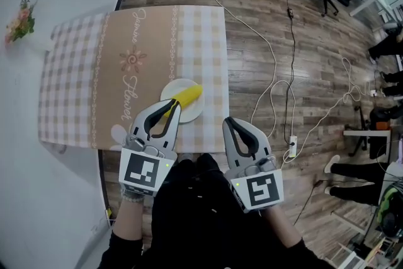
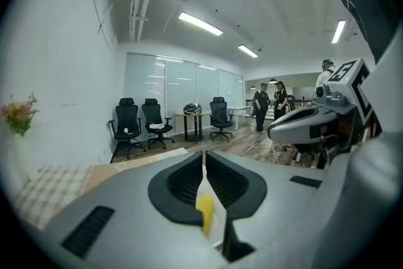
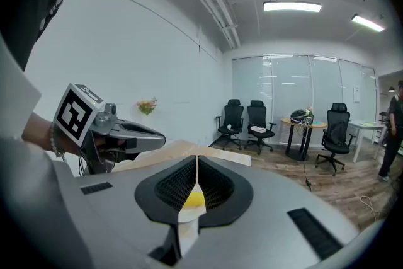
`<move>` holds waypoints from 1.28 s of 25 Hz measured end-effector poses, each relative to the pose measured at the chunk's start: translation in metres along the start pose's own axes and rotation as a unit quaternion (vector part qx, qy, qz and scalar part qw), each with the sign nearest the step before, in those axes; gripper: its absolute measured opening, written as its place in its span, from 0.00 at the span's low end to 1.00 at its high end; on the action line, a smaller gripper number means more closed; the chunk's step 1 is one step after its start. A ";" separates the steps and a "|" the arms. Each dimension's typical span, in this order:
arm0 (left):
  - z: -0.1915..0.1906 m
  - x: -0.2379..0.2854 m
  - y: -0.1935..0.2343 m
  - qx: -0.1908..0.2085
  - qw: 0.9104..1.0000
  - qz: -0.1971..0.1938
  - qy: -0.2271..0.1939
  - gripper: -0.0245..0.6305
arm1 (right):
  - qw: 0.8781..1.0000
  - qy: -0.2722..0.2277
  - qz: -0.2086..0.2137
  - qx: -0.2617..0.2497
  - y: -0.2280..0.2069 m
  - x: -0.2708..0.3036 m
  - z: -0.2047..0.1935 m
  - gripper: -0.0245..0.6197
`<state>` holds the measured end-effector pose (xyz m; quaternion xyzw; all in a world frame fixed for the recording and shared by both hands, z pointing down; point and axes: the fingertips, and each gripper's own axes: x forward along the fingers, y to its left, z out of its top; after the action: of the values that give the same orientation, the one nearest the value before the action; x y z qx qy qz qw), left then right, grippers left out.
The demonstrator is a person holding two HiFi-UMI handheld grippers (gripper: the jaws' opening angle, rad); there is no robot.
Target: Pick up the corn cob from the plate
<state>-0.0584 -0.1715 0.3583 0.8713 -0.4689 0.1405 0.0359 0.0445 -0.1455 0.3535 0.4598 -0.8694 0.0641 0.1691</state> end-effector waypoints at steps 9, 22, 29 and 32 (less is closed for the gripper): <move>-0.052 0.030 -0.001 0.038 0.997 -0.037 0.064 0.07 | 1.000 0.021 0.009 0.010 -0.002 0.001 -0.020 0.11; -0.141 0.072 -0.014 0.033 0.974 -0.108 0.195 0.43 | 0.998 0.048 0.003 0.026 -0.011 0.001 -0.043 0.11; -0.178 0.092 -0.015 0.089 0.953 -0.135 0.255 0.44 | 0.998 0.054 -0.017 0.036 -0.019 -0.001 -0.050 0.11; -0.192 0.098 -0.014 0.099 0.946 -0.142 0.275 0.45 | 0.997 0.060 -0.017 0.040 -0.019 -0.002 -0.054 0.11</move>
<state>-0.0363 -0.2056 0.5706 0.8557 -0.2955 0.4138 0.0966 0.0738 -0.1403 0.4028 0.4767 -0.8464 0.1230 0.2031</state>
